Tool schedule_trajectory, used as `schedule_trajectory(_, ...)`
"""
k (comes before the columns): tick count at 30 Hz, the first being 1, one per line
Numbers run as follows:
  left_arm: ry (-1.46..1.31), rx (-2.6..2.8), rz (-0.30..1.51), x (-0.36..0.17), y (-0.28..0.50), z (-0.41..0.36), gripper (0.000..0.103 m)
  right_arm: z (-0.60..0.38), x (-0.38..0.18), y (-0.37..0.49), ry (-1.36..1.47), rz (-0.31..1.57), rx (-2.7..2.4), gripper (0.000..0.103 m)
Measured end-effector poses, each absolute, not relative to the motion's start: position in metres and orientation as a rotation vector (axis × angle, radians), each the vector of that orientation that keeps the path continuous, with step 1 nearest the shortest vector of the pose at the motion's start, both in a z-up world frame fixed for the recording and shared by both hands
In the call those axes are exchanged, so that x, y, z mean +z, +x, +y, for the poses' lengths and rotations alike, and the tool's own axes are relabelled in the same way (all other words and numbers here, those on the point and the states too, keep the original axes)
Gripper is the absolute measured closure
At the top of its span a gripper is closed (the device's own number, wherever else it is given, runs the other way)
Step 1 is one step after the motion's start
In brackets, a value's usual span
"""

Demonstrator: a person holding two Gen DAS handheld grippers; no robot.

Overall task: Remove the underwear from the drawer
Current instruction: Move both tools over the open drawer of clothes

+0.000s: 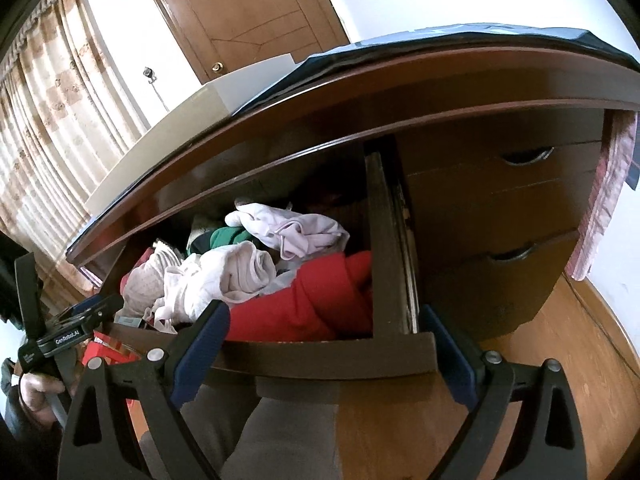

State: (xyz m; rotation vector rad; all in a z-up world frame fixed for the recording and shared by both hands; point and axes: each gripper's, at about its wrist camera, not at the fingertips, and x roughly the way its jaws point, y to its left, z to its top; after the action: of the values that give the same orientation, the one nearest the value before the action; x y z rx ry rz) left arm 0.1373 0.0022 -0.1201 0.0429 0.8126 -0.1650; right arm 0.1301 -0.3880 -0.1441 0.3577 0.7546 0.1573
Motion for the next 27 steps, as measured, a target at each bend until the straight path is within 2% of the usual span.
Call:
schedule_trajectory(20,0.046,-0.194,0.843,-0.122,0.131,0.002,0.003,-0.396,-0.139,0.127,0.358,0.761,0.163,0.006)
schedule_trajectory(23,0.118,-0.225,0.847,-0.116,0.134,-0.003,0.003,-0.394,-0.138,0.126,0.357,0.756,0.135,0.006)
schedule_trajectory(27,0.171,-0.250,0.797,-0.102,0.140,-0.007,0.003,-0.399,-0.121,0.118,0.377,0.655,0.093,0.006)
